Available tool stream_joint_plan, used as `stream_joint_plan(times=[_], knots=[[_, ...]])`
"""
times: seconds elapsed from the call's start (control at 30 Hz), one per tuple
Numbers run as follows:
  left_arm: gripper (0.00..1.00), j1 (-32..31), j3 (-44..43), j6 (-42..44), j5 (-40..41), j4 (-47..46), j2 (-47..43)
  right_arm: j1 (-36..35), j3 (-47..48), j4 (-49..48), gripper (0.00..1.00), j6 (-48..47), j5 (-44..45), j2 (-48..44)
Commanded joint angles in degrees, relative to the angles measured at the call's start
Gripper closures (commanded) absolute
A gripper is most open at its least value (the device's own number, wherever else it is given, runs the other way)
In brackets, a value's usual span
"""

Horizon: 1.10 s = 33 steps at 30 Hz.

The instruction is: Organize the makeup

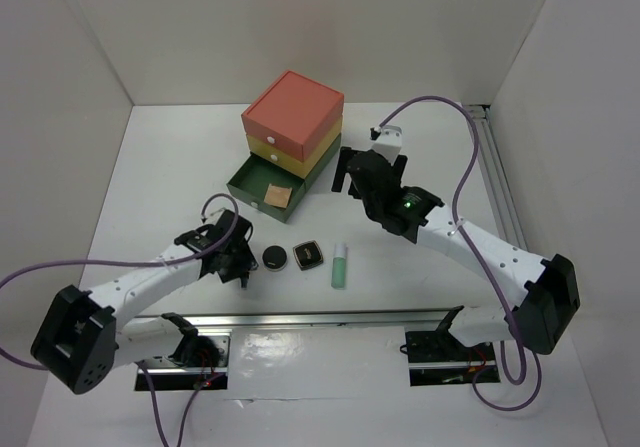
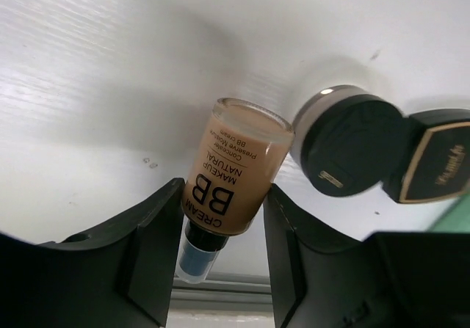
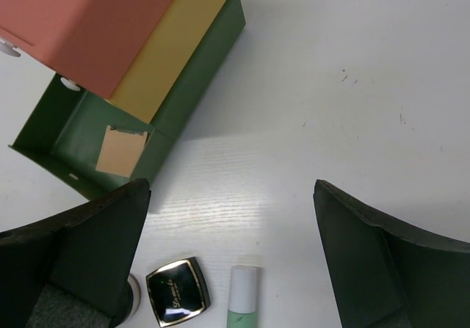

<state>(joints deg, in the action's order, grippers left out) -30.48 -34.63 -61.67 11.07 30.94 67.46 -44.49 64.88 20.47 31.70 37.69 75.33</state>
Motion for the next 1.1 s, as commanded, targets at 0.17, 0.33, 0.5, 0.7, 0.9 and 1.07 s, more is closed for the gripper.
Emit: stream_joint_plan(times=[0.17, 0.33, 0.5, 0.7, 0.9, 1.07], knots=[[0.81, -0.19, -13.6, 5.5, 8.51, 0.71, -4.45, 1.95, -0.37, 0.79, 0.0, -0.68, 1.85, -3.0], [0.81, 2.16, -23.97, 9.64, 11.08, -4.47, 8.69, 6.6, -1.42, 1.86, 0.0, -0.68, -1.12, -3.52], [0.85, 5.69, -37.59, 9.64, 9.59, -7.03, 24.1, 9.94, -2.04, 2.99, 0.0, -0.16, -2.8, -3.52], [0.68, 7.63, -46.13, 9.02, 8.45, -5.71, 32.9, 13.2, -2.65, 3.53, 0.0, -0.15, -5.61, -3.52], [0.58, 9.91, -46.66, 9.63, 6.33, -5.71, 35.8, 14.96, -3.18, 3.69, 0.0, -0.15, -6.14, -3.52], [0.52, 10.44, -47.19, 9.64, 3.09, -5.19, 38.35, 14.96, -3.71, 4.93, 0.0, -0.16, -6.84, -3.52]])
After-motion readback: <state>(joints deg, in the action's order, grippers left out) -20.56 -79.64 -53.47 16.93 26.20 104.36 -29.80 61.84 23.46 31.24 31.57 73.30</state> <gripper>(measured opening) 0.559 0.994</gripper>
